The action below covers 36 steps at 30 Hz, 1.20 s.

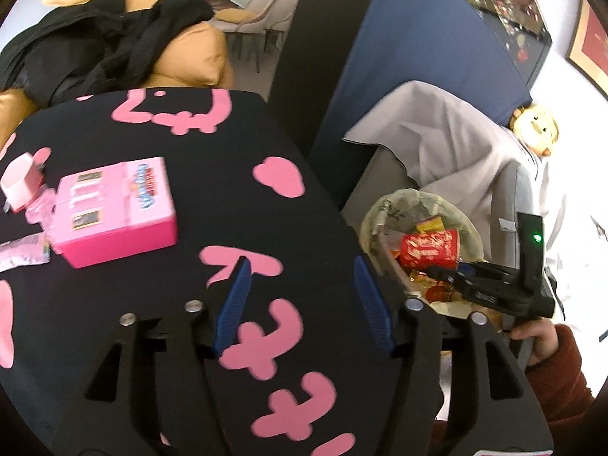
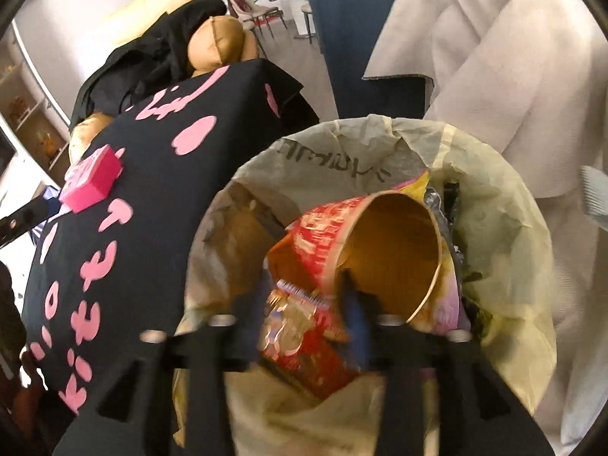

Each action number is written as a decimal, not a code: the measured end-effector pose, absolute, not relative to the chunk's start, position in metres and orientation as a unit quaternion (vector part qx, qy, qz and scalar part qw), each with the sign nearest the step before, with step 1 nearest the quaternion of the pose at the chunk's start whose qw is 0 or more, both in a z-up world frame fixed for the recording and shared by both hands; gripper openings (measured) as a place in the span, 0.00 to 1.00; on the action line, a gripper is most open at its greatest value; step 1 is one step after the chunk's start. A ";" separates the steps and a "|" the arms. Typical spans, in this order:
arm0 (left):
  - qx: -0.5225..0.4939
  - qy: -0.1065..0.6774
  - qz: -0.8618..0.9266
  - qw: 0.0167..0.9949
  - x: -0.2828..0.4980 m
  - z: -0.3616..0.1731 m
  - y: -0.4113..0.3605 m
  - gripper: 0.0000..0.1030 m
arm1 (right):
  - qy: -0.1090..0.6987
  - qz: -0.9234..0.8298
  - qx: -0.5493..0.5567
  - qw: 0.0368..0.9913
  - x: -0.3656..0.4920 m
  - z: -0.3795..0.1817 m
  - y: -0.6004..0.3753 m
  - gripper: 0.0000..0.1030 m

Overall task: Collect trash
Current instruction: 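Move both tools back over the table toward the pink wrappers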

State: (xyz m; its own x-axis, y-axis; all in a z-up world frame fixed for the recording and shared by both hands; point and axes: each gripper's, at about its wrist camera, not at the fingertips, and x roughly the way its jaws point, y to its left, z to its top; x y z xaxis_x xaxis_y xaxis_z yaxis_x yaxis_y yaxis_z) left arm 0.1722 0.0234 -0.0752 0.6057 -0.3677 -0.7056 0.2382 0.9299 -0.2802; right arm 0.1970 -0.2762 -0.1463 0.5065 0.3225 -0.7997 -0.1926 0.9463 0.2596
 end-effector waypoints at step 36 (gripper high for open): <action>-0.077 0.375 -0.041 0.923 0.180 -0.089 0.284 0.56 | 0.418 0.438 -0.037 0.795 0.207 -0.087 0.035 0.52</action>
